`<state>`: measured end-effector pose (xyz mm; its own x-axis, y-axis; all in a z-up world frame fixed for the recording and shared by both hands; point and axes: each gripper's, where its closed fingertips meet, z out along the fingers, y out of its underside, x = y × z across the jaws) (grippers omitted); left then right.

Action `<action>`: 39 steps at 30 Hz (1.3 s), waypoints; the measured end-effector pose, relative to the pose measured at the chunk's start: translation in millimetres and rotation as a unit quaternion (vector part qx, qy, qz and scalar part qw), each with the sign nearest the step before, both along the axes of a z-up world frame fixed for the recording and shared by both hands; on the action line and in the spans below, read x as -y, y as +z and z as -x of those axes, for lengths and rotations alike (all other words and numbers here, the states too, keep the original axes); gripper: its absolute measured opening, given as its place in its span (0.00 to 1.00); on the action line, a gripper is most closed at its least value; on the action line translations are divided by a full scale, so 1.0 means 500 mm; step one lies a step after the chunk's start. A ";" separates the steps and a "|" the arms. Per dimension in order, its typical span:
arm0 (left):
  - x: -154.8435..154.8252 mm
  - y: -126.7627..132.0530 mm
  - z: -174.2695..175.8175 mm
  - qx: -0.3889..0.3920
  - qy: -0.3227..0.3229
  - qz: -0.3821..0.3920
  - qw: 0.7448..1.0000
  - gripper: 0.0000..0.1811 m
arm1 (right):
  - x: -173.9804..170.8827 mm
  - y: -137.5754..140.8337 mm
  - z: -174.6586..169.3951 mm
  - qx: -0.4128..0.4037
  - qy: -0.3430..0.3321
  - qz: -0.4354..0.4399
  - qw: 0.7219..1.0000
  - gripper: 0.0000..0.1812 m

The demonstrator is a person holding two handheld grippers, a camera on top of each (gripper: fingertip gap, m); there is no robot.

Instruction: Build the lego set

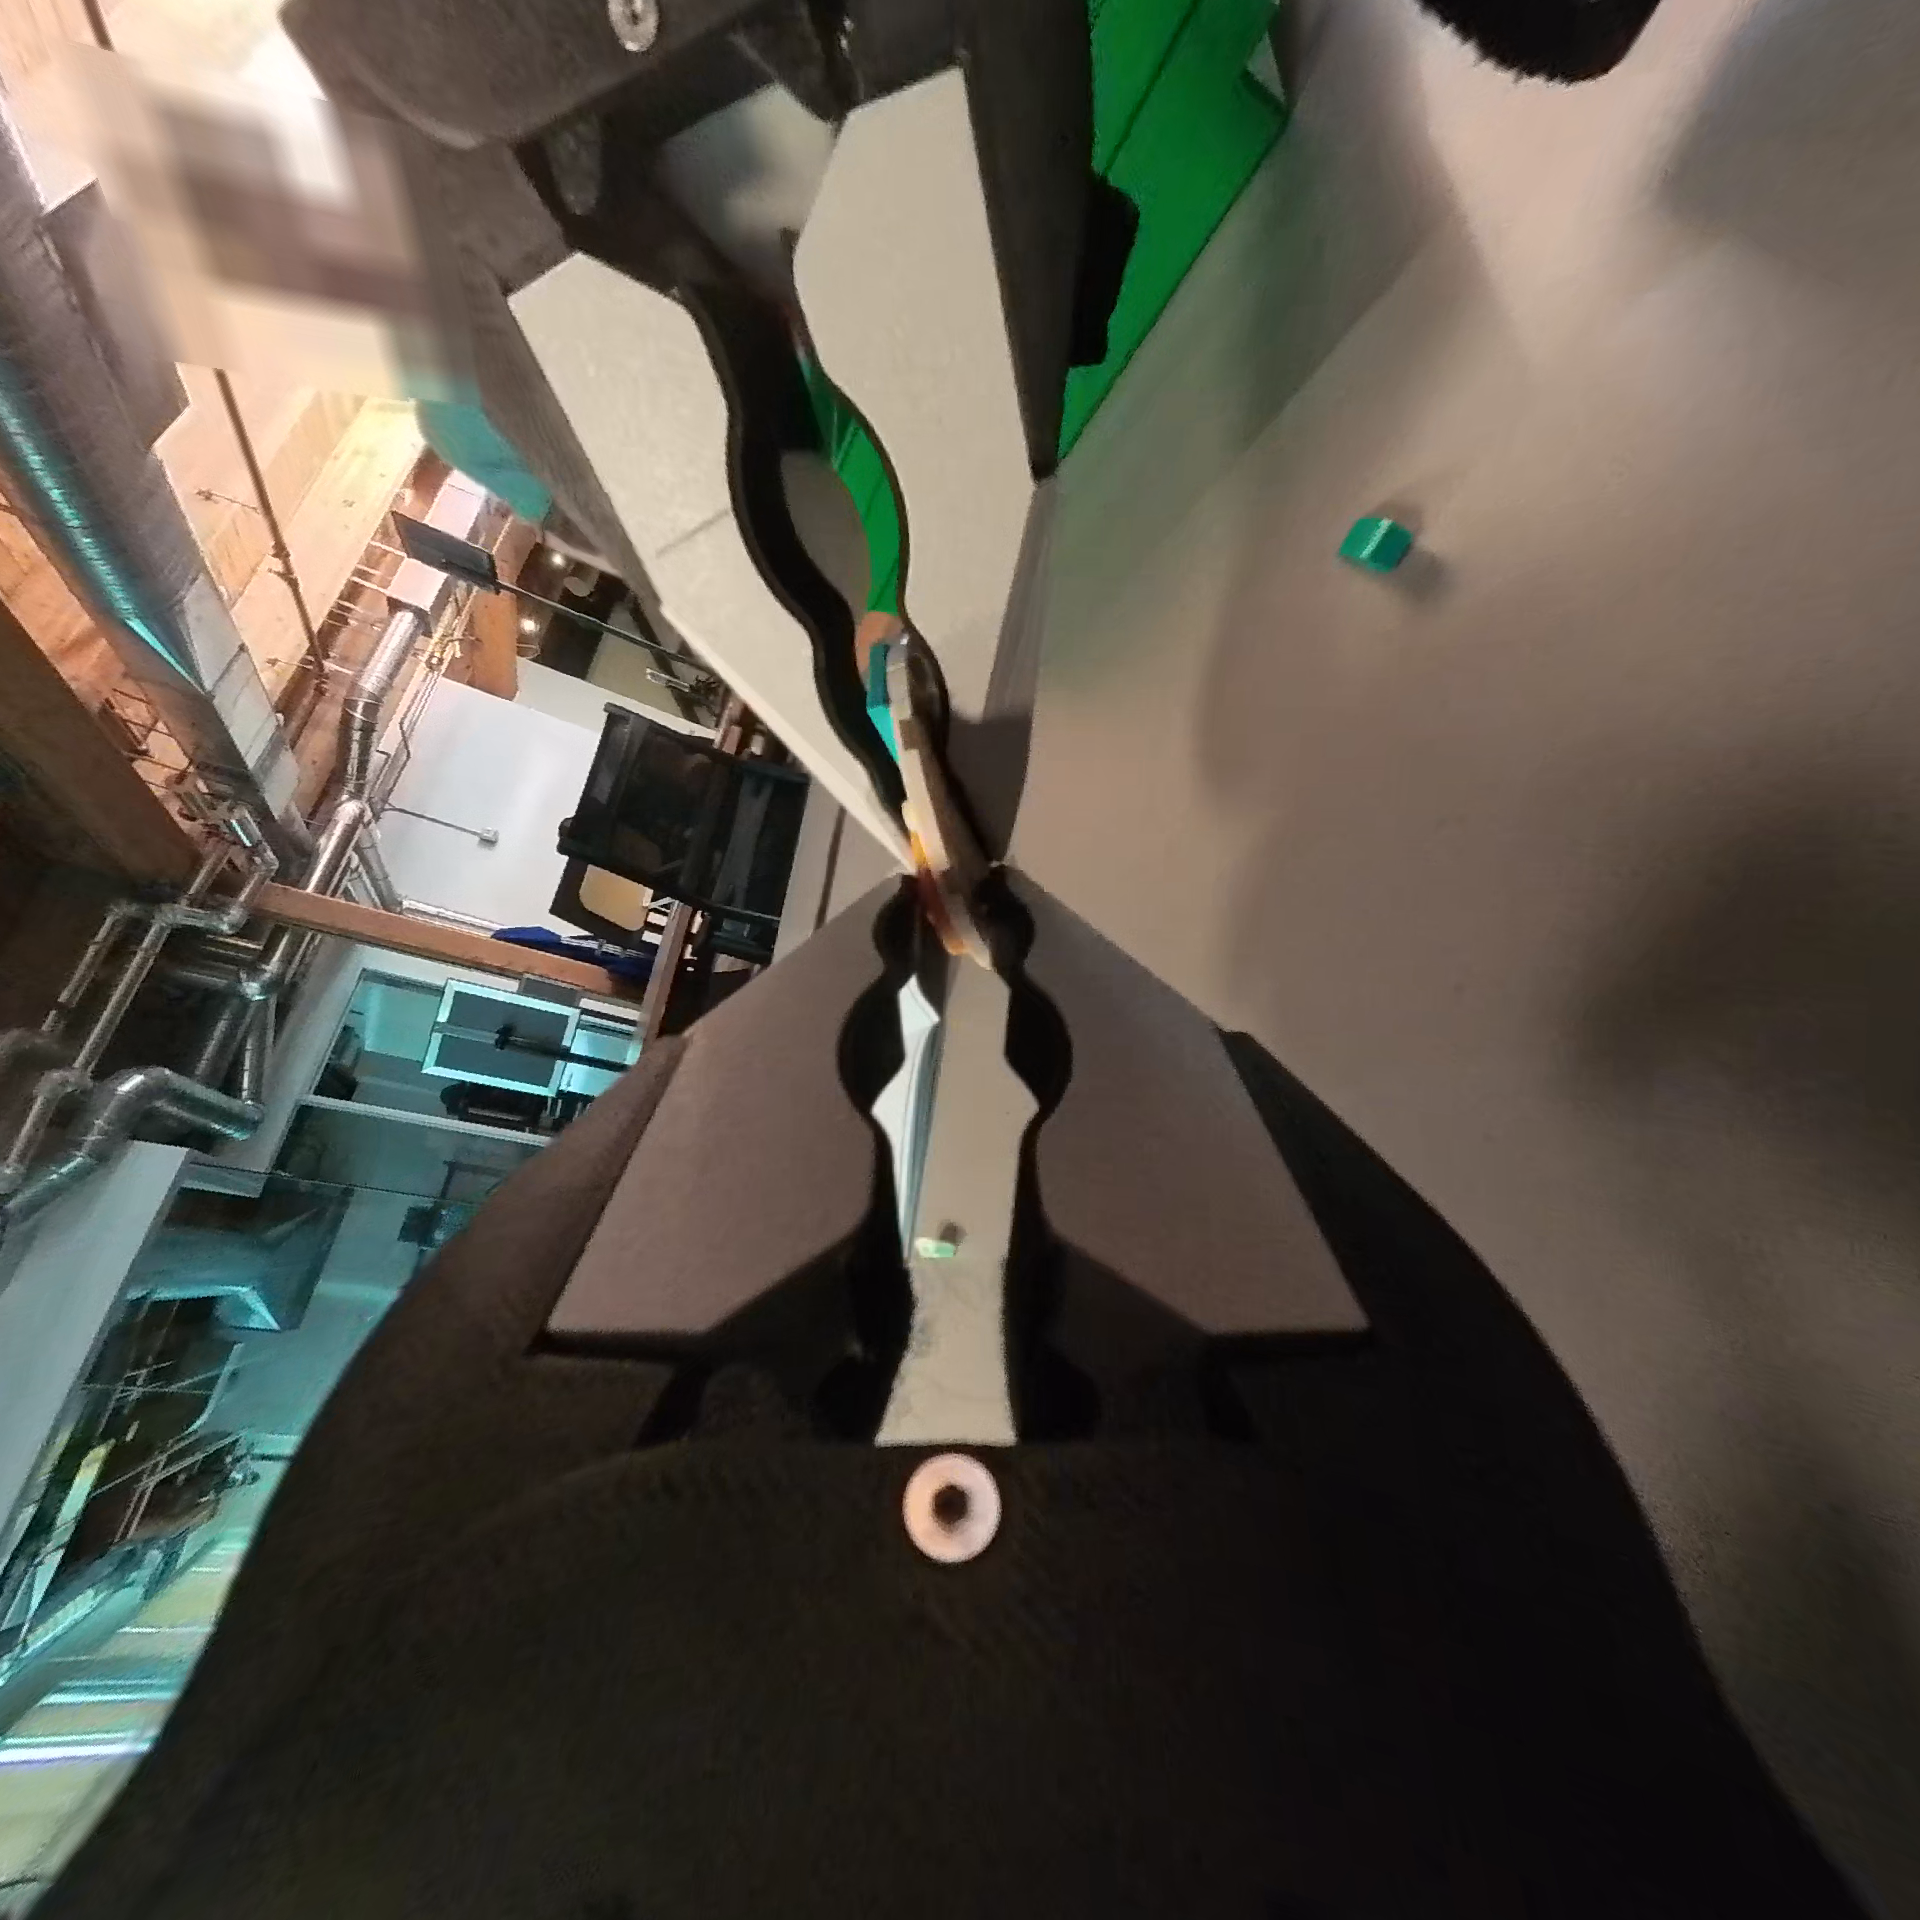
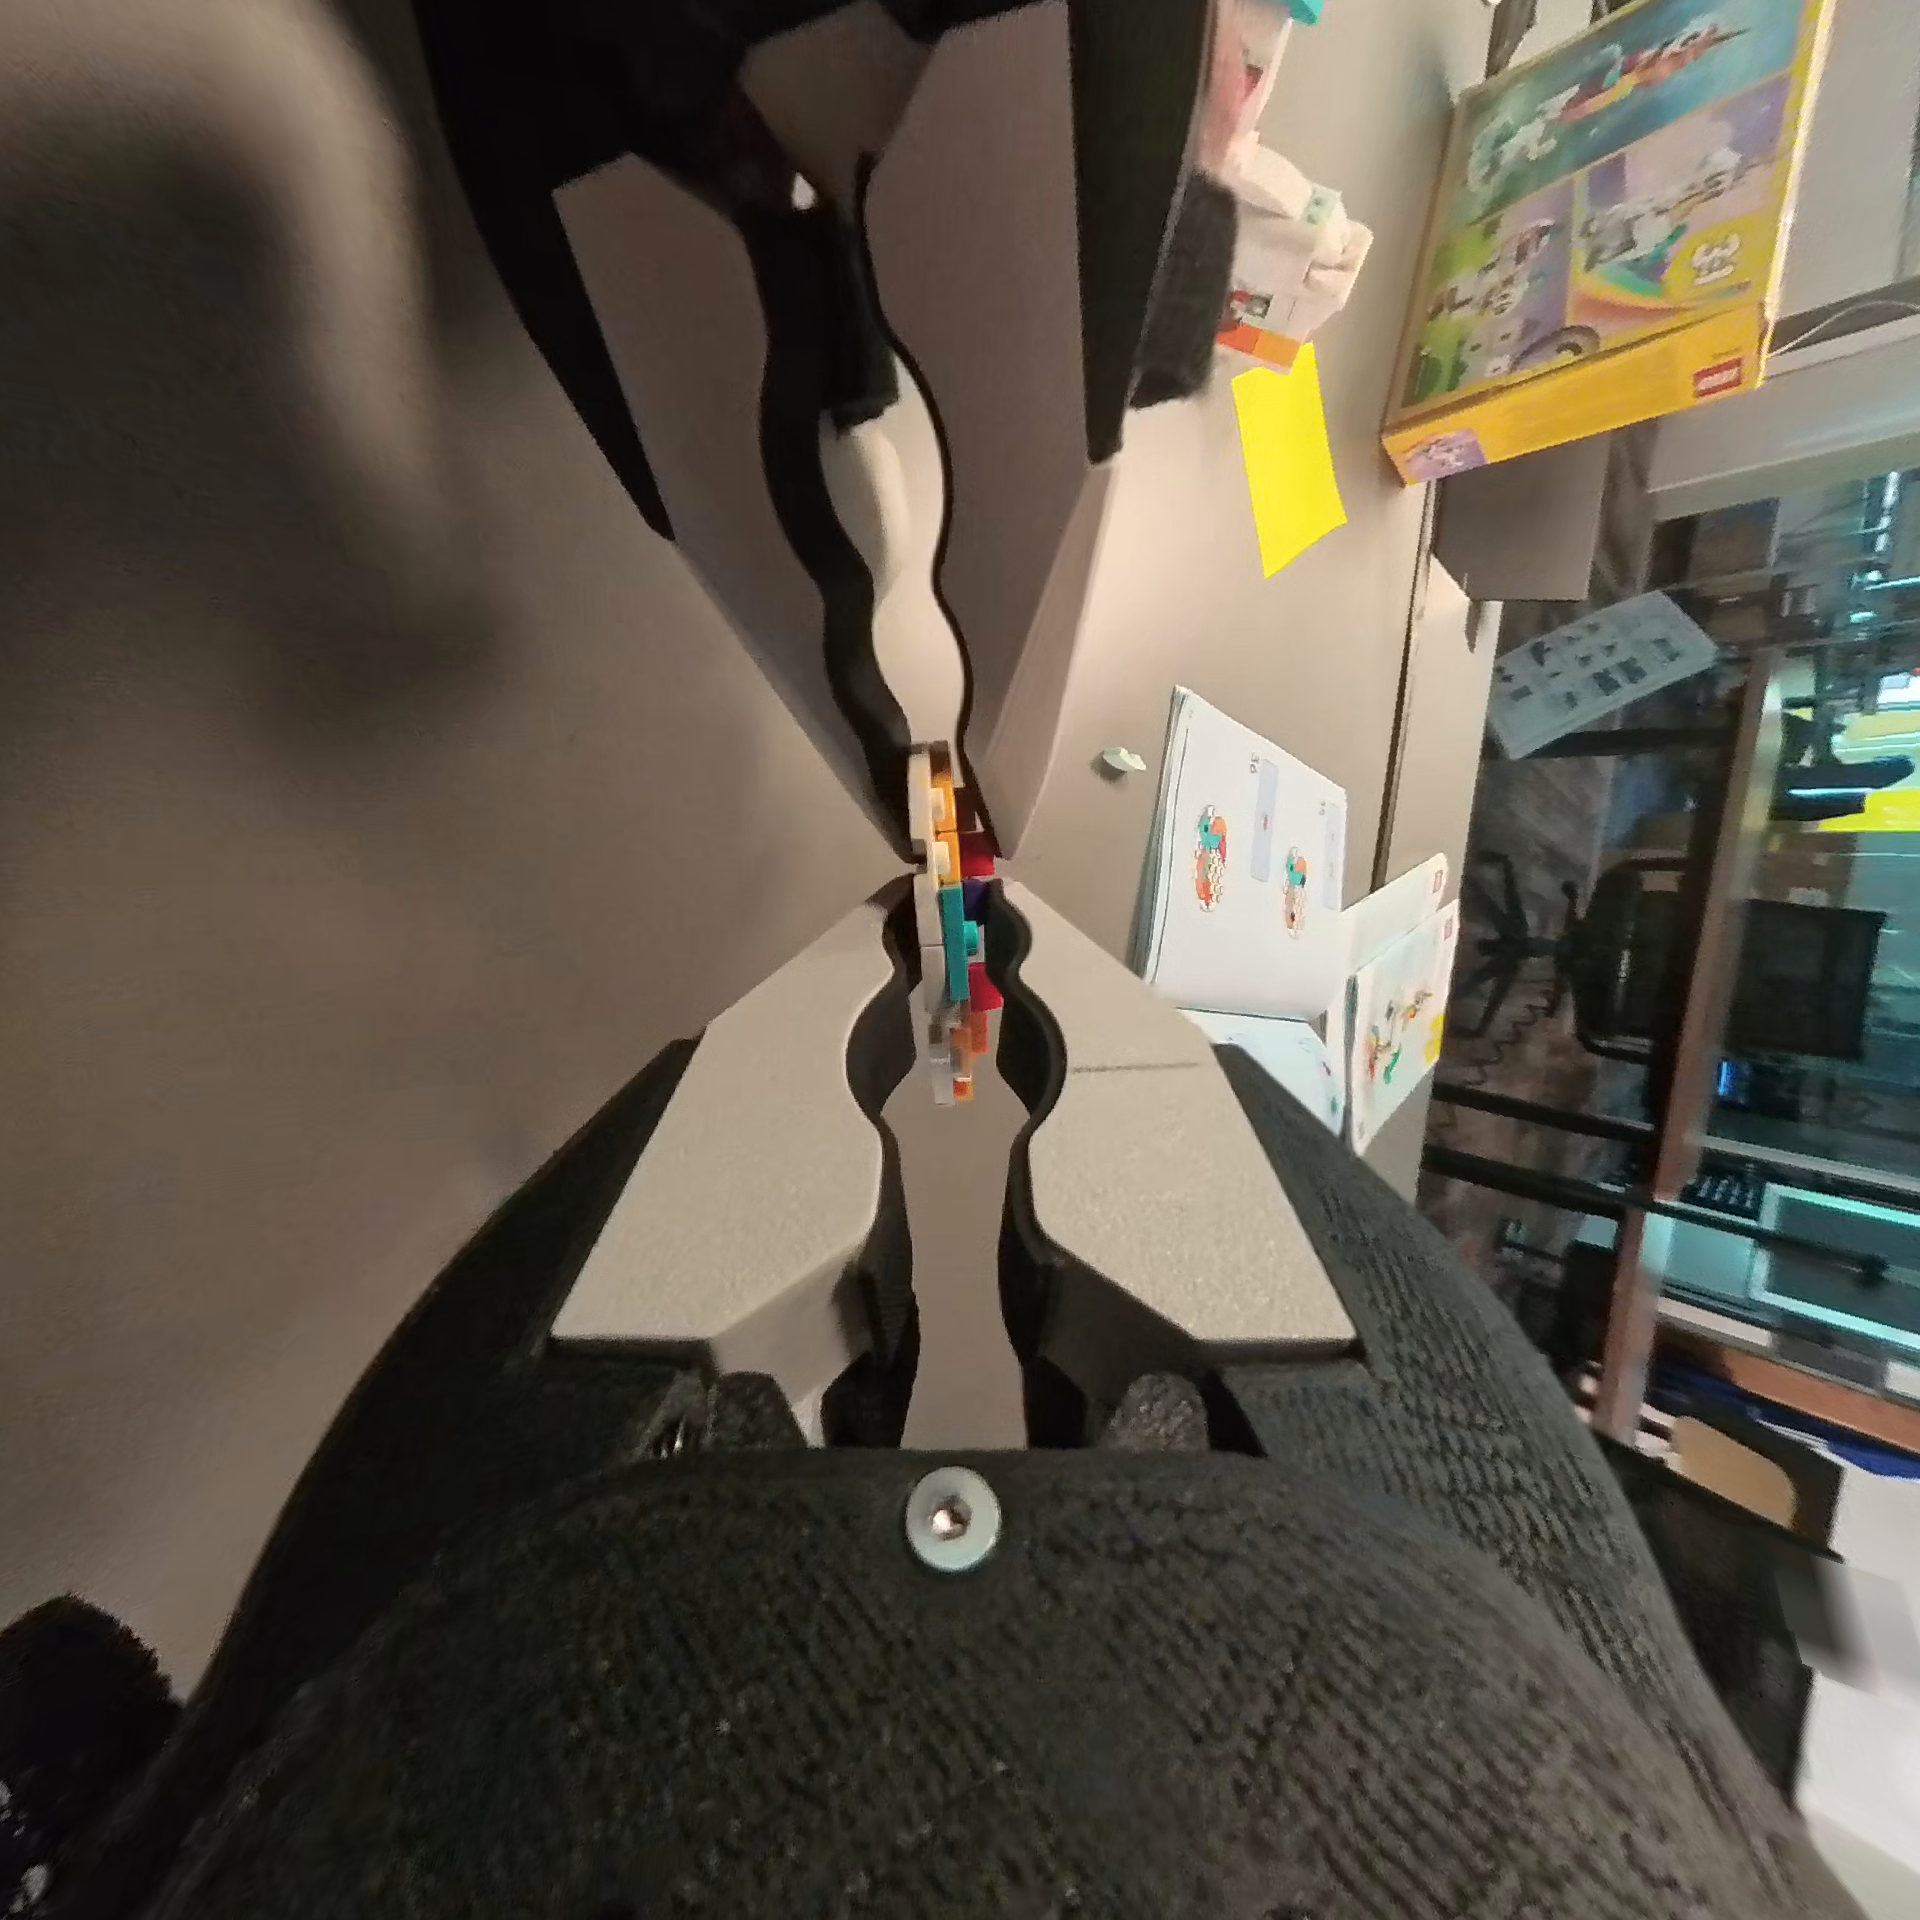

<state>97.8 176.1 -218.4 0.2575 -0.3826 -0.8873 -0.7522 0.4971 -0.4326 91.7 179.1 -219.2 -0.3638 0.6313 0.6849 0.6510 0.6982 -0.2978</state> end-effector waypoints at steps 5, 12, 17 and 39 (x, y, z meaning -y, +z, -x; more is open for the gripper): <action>-0.001 0.009 0.002 0.015 0.002 0.002 1.000 0.07 | -0.002 0.009 0.003 -0.016 0.000 -0.019 1.000 0.05; -0.002 0.007 0.002 0.024 0.002 0.010 1.000 0.07 | -0.003 0.009 0.003 -0.020 -0.009 -0.020 1.000 0.05; -0.002 0.004 0.002 0.023 0.002 0.016 1.000 0.07 | -0.004 0.003 0.003 -0.011 -0.018 -0.019 1.000 0.05; -0.012 0.004 -0.002 -0.004 0.012 0.005 1.000 0.06 | -0.008 0.003 -0.001 -0.090 -0.040 0.029 0.995 0.15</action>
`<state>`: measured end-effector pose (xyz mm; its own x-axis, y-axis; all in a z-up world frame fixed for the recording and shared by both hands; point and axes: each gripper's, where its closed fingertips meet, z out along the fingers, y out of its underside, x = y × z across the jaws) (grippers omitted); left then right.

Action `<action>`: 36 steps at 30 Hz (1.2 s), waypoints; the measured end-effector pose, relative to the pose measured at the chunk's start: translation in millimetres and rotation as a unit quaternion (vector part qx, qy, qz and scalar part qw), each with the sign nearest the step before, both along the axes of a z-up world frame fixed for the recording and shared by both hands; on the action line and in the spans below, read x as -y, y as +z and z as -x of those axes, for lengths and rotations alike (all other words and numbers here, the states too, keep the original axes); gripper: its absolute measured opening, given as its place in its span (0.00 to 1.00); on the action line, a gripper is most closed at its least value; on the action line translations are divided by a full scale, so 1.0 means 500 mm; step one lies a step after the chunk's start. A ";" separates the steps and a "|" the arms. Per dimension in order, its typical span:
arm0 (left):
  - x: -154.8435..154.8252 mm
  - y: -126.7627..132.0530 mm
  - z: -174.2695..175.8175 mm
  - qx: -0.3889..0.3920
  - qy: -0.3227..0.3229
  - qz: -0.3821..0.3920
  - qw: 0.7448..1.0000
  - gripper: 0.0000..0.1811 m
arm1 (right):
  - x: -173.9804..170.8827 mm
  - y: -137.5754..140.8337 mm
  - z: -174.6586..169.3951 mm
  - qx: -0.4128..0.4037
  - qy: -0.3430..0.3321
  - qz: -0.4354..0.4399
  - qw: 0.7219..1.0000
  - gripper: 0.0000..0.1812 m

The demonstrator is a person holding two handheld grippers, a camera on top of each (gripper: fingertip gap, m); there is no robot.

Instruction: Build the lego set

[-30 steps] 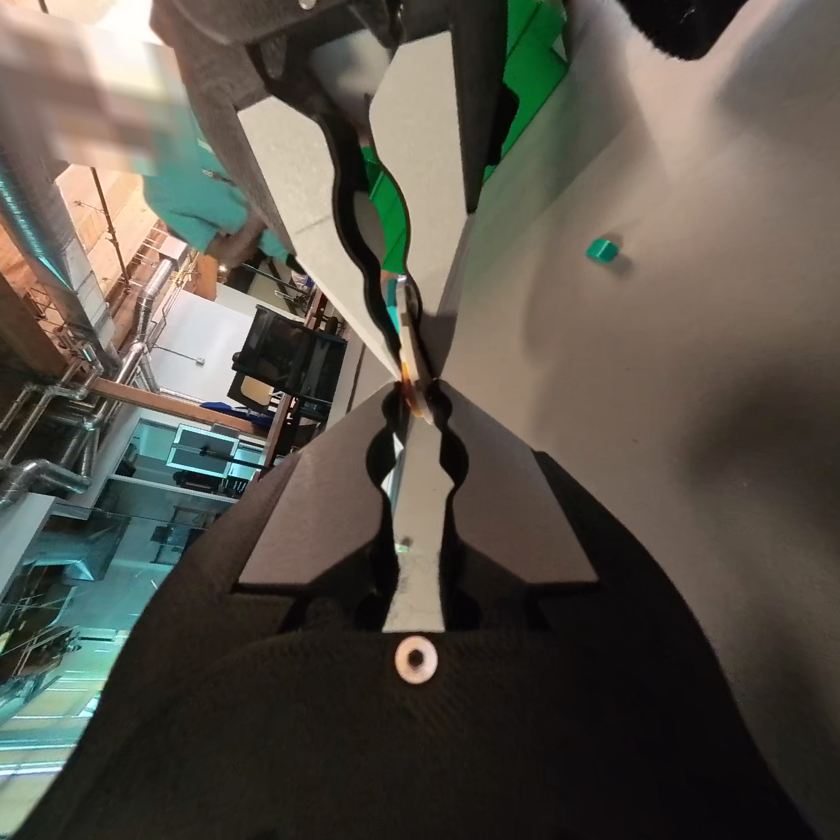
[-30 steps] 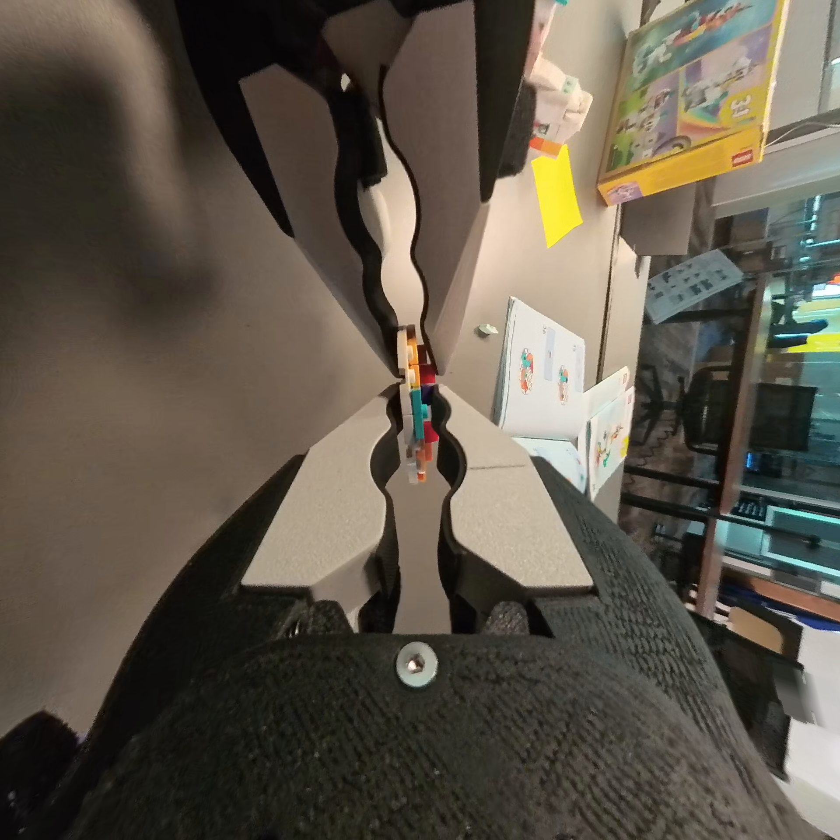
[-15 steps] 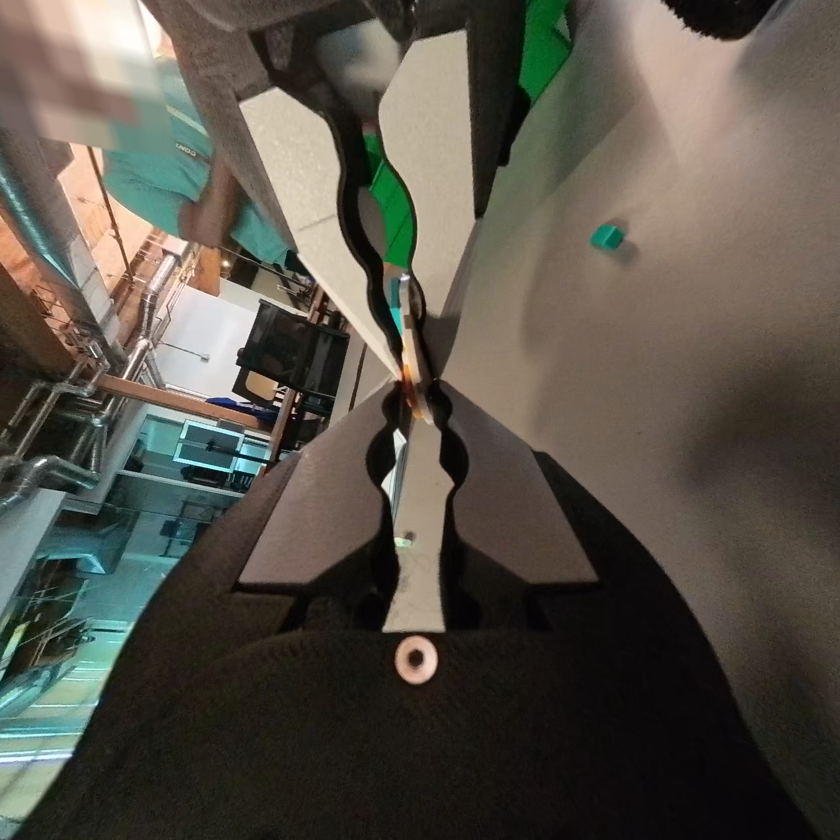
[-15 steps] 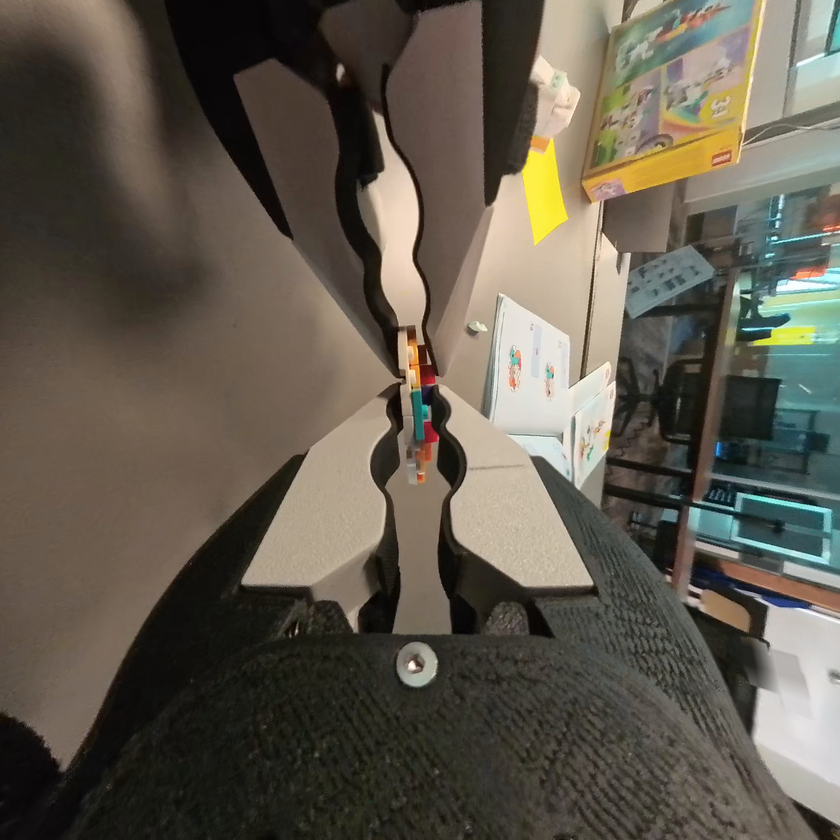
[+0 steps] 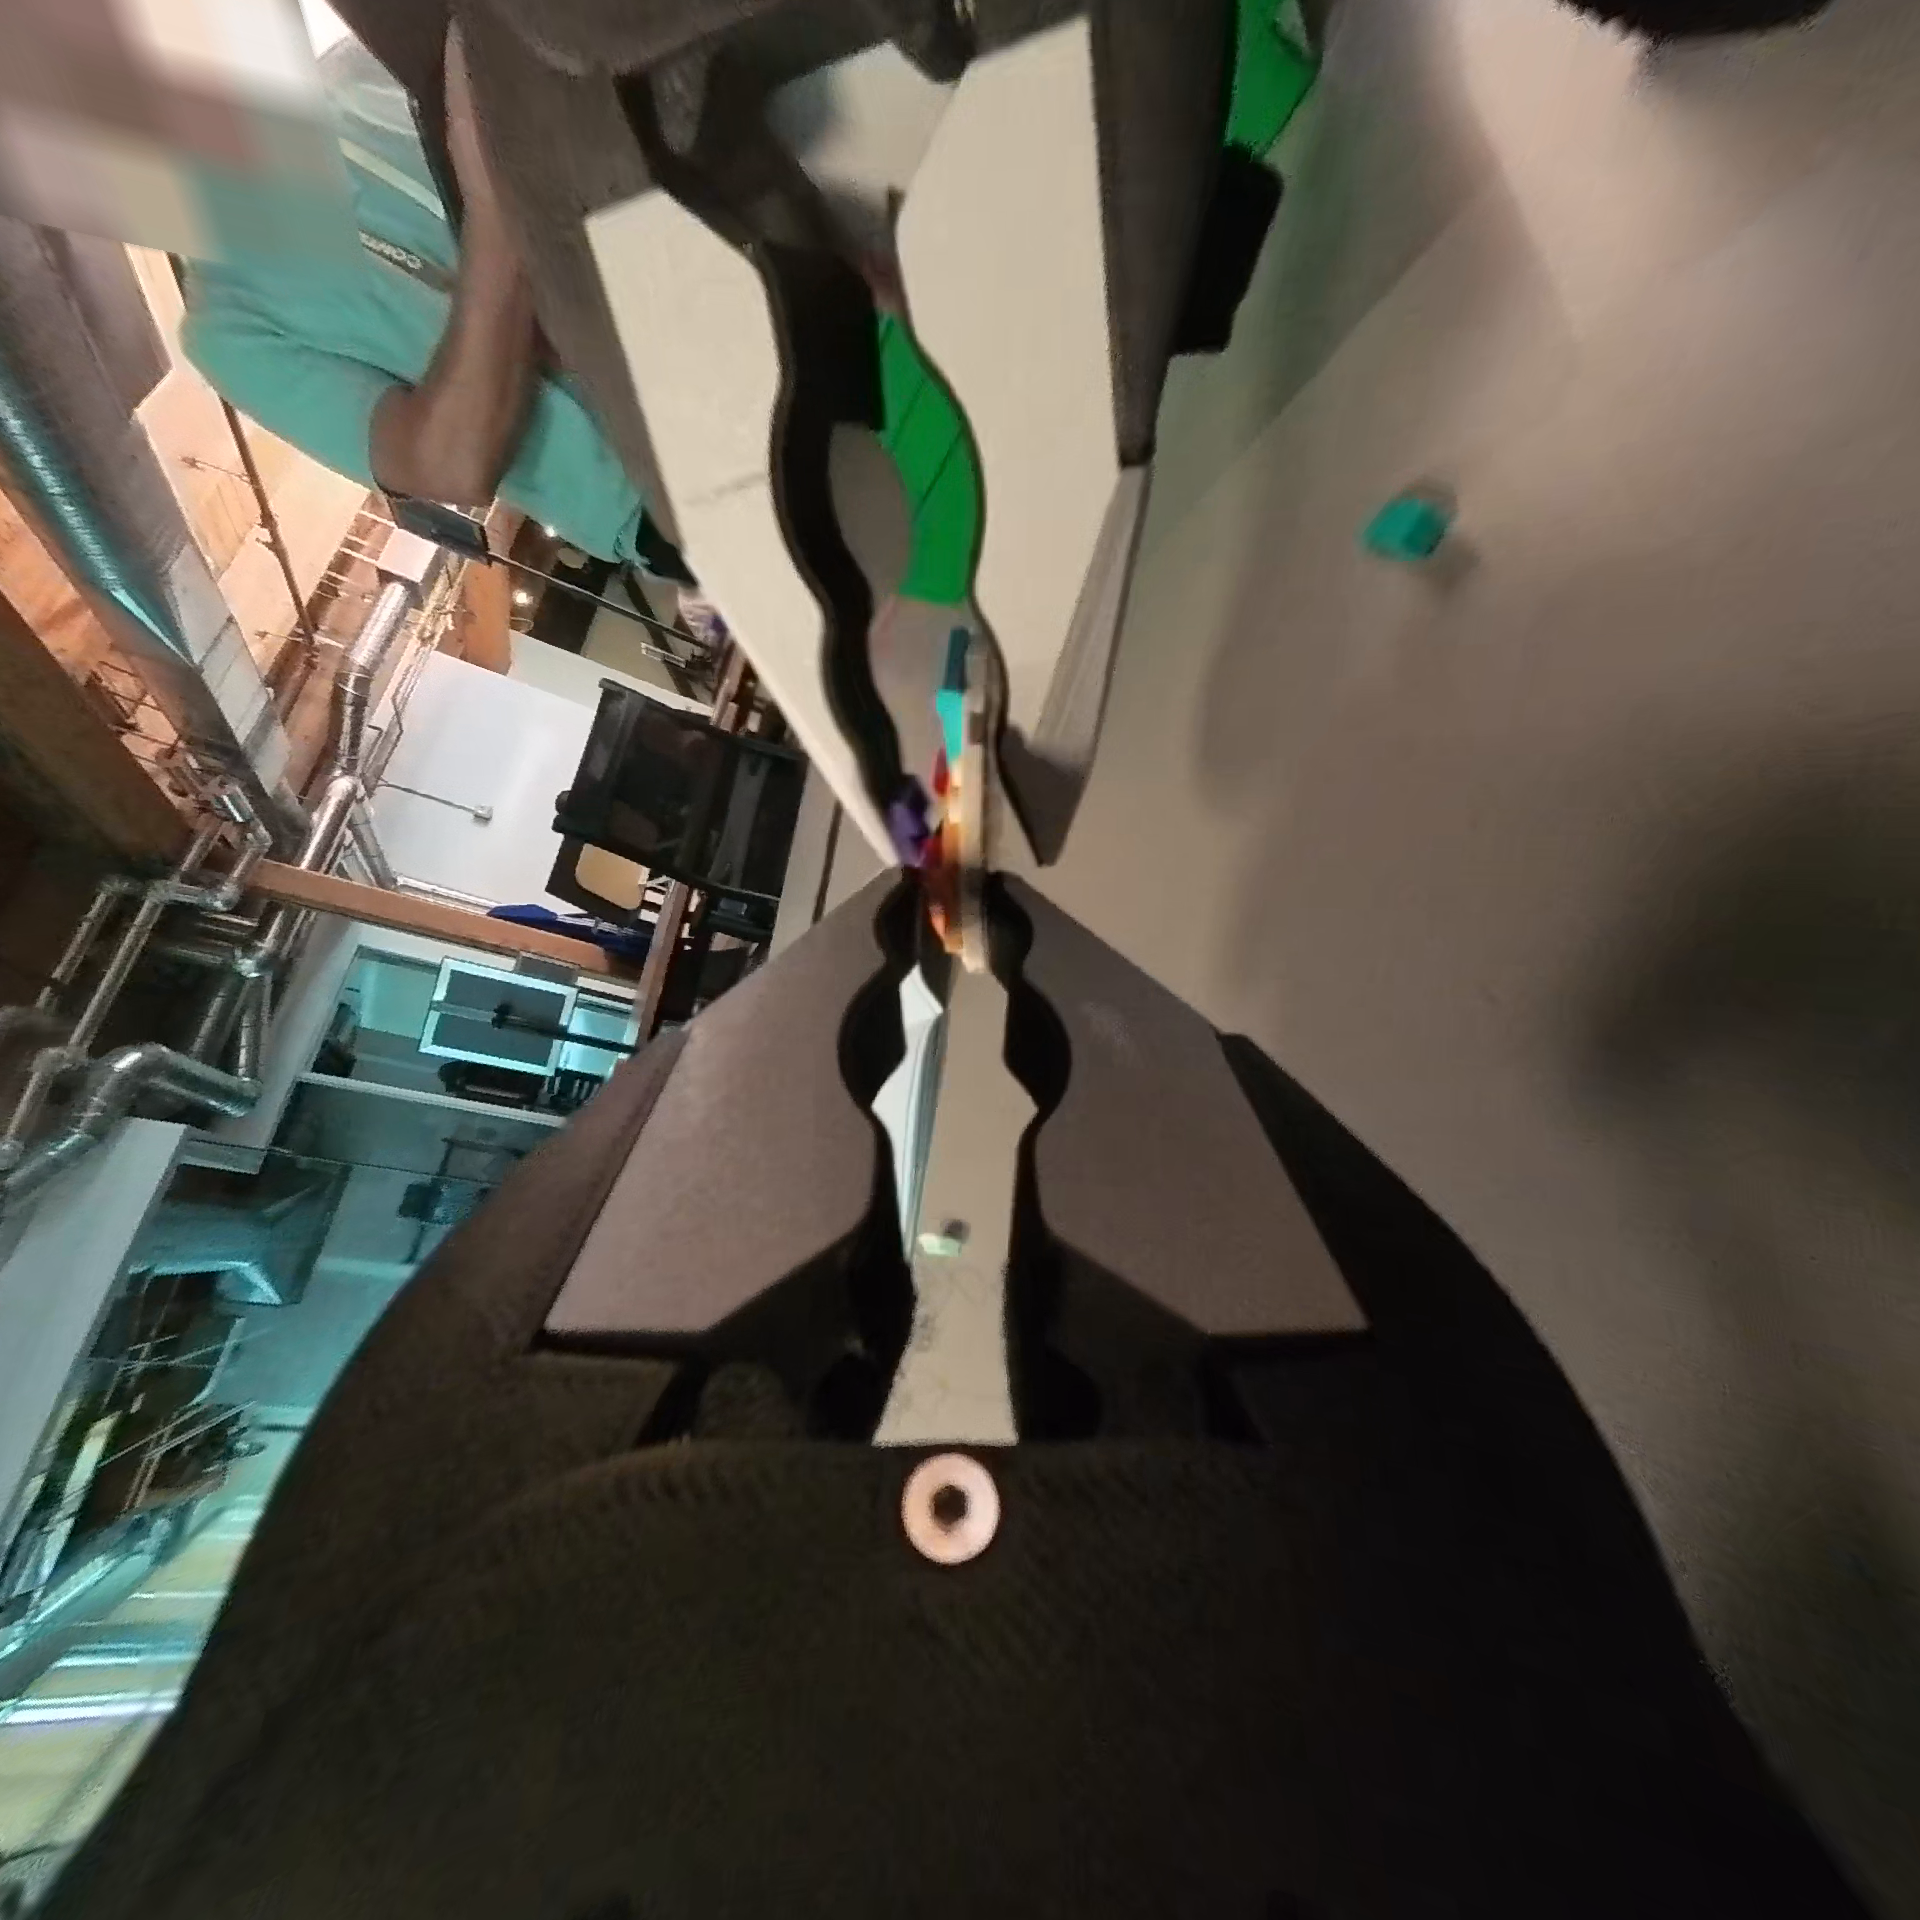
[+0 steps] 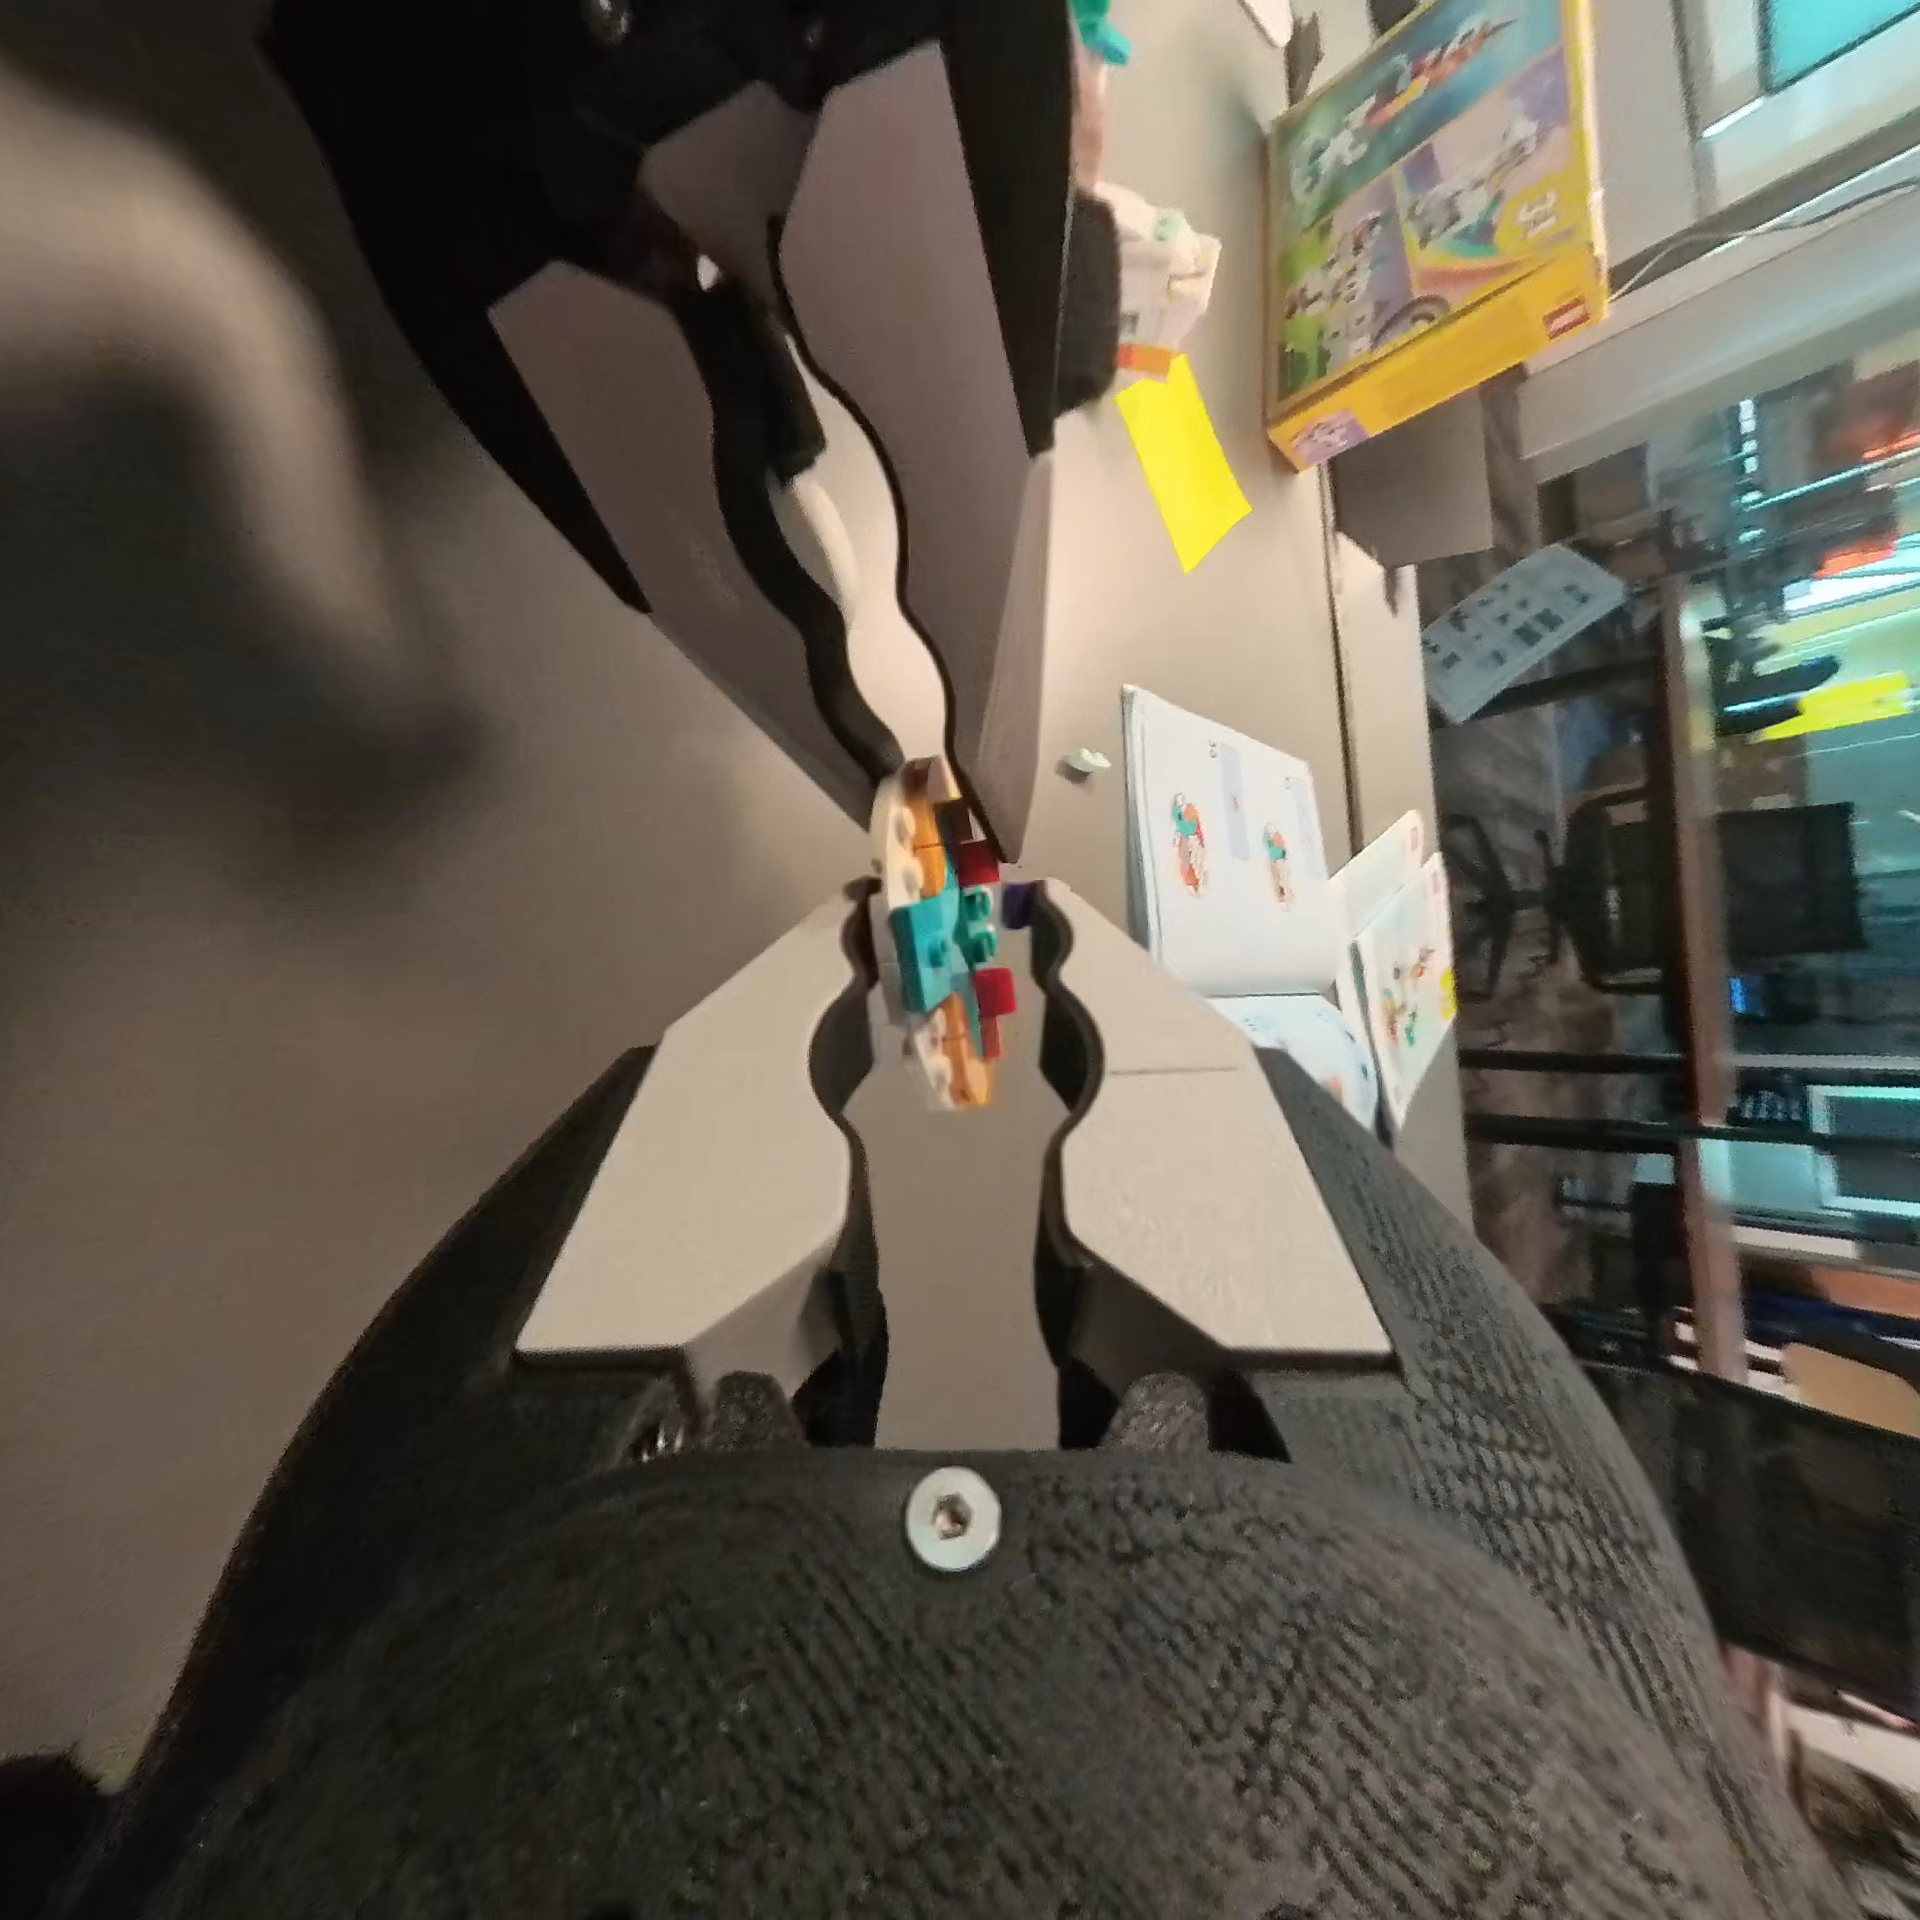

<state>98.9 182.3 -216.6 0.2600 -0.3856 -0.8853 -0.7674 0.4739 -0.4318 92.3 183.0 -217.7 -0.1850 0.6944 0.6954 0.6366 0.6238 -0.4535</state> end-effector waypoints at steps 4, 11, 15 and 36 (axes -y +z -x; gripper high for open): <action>-0.011 -0.016 0.001 -0.029 0.010 -0.001 1.000 0.06 | -0.006 -0.007 -0.013 -0.010 -0.006 -0.011 1.000 0.25; -0.018 -0.026 -0.013 -0.051 0.012 -0.010 0.999 0.06 | -0.013 -0.021 -0.029 -0.030 -0.003 -0.006 1.000 0.18; -0.021 -0.019 -0.024 -0.041 0.010 -0.014 0.999 0.06 | -0.018 -0.030 -0.029 -0.029 0.002 -0.007 1.000 0.16; -0.081 -0.039 -0.032 -0.054 0.022 0.024 0.998 0.06 | -0.089 -0.038 -0.030 -0.040 -0.025 -0.109 0.993 0.05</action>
<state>114.8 222.5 -235.9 0.1810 -0.4180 -0.8902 -0.8301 0.4204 -0.3662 107.4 227.5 -236.9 -0.0929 0.5331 0.8410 0.6362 0.6815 -0.3617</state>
